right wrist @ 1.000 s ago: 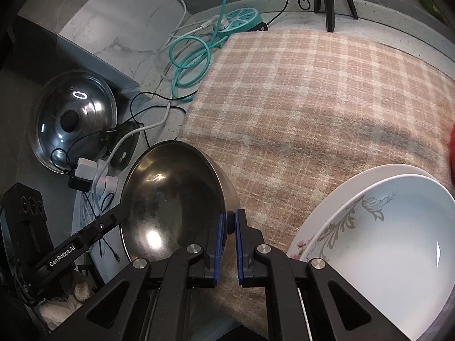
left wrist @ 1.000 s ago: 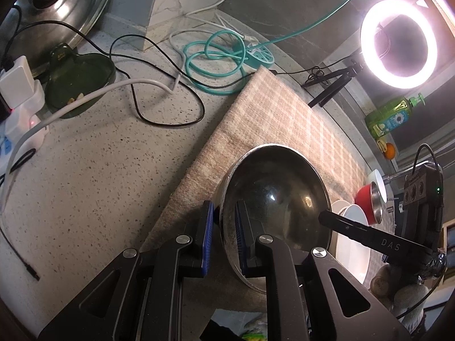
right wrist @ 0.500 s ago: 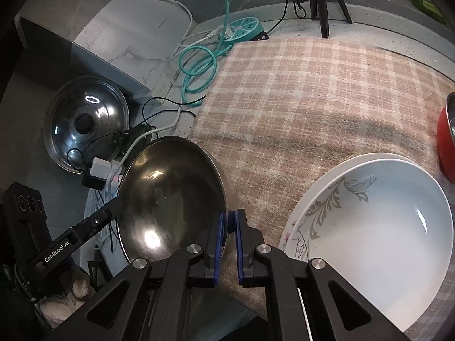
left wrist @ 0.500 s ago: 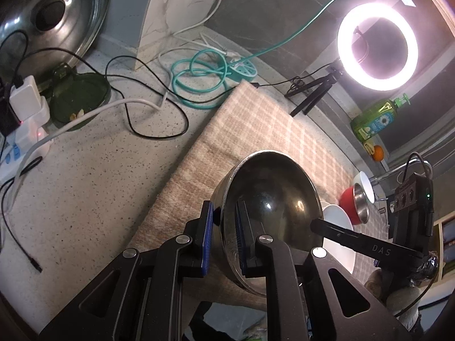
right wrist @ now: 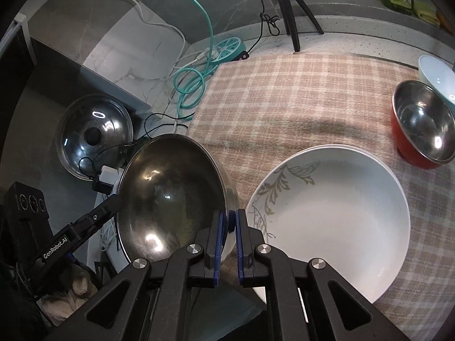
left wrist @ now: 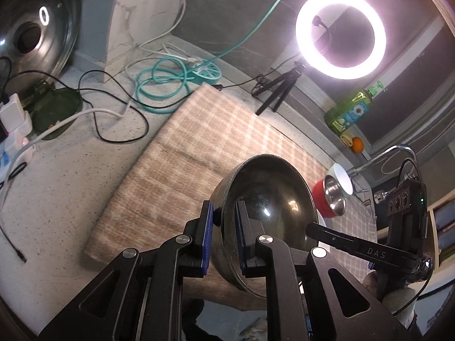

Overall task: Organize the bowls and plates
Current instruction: 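Lift the large steel bowl off the cloth with both grippers, then carry the held steel bowl toward the red-bottomed steel bowl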

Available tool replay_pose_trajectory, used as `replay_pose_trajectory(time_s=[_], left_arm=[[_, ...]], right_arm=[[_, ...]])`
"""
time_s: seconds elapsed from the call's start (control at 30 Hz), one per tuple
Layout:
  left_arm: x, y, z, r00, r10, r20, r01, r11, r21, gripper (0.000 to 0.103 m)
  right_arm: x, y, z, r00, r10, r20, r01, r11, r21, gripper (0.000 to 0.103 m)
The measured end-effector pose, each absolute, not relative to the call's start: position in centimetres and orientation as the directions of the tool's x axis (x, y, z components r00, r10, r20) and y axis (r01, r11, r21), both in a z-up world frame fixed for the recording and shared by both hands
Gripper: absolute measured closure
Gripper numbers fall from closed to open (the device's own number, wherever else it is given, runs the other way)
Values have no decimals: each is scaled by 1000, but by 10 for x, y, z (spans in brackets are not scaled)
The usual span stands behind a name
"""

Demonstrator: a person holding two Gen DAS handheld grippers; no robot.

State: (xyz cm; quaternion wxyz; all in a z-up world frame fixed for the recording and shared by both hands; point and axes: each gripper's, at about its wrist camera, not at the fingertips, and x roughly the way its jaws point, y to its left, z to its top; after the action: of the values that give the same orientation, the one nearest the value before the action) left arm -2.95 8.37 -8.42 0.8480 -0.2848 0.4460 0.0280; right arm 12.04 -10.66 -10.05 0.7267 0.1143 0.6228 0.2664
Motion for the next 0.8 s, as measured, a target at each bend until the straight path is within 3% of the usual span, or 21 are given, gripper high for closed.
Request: replay_pose_trajectory(time_s=[0.8], left_arm=[[0, -36, -76, 583, -314, -749, -137, 871, -471, 90]], right_arm=[[111, -252, -76, 191, 497, -846, -133, 867, 480, 95]])
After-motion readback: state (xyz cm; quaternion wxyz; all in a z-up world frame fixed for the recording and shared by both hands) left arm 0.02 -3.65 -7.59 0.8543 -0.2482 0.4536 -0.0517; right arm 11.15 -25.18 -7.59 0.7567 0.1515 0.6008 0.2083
